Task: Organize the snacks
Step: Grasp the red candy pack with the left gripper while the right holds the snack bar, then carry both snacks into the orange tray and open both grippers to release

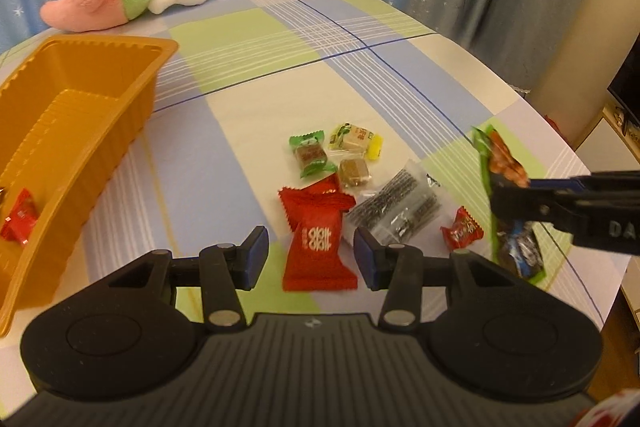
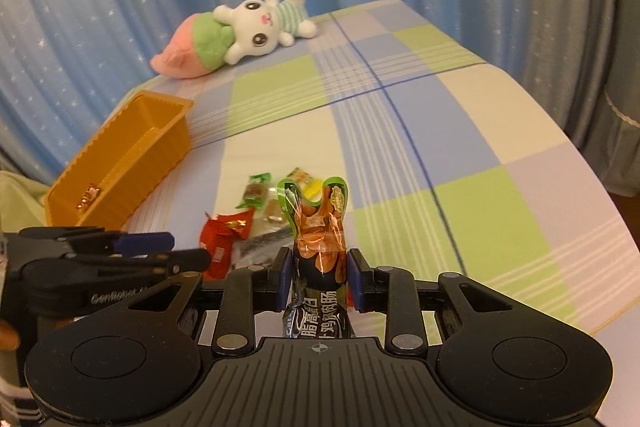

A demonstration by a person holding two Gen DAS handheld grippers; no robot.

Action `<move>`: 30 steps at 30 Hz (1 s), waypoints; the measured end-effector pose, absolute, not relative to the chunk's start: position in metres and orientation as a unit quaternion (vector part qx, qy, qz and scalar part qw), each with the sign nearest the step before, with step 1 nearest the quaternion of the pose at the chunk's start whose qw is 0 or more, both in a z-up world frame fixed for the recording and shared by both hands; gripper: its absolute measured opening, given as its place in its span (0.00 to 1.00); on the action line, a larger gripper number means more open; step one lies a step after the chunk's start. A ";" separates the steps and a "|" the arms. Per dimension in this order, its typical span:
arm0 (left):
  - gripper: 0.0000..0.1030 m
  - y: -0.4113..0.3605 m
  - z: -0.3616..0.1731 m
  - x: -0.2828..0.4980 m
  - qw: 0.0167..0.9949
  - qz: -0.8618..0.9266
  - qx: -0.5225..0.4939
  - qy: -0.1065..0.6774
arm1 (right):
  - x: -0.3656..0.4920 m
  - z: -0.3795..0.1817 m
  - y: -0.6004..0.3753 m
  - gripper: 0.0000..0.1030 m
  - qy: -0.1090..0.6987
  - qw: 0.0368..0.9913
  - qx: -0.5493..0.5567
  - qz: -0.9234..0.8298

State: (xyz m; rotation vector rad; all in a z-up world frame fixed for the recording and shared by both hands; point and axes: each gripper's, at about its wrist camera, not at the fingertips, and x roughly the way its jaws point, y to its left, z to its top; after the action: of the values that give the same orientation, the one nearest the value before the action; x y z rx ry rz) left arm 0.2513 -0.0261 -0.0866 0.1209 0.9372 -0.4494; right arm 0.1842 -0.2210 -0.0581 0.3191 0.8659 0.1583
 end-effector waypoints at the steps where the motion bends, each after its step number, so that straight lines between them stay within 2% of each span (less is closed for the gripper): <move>1: 0.41 -0.028 -0.089 0.253 0.865 -0.216 0.061 0.449 | 0.183 -0.058 -0.223 0.29 0.418 0.892 0.155 0.072; 6: 0.34 -0.034 -0.097 0.262 0.858 -0.223 0.068 0.457 | 0.177 -0.059 -0.230 0.29 0.420 0.891 0.161 0.058; 8: 0.25 -0.035 -0.099 0.263 0.857 -0.228 0.068 0.458 | 0.176 -0.059 -0.231 0.29 0.420 0.891 0.162 0.055; 14: 0.20 -0.032 -0.097 0.259 0.859 -0.228 0.072 0.453 | 0.173 -0.057 -0.228 0.29 0.420 0.891 0.160 0.058; 30: 0.18 0.023 -0.062 0.211 0.879 -0.183 0.027 0.440 | 0.175 -0.045 -0.187 0.29 0.414 0.891 0.133 0.128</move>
State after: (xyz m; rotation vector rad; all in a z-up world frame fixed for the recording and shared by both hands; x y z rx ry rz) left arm 0.2111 0.0225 -0.0618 0.0567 0.9173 -0.3824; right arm 0.1753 -0.1873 -0.0453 0.2751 0.8602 0.2662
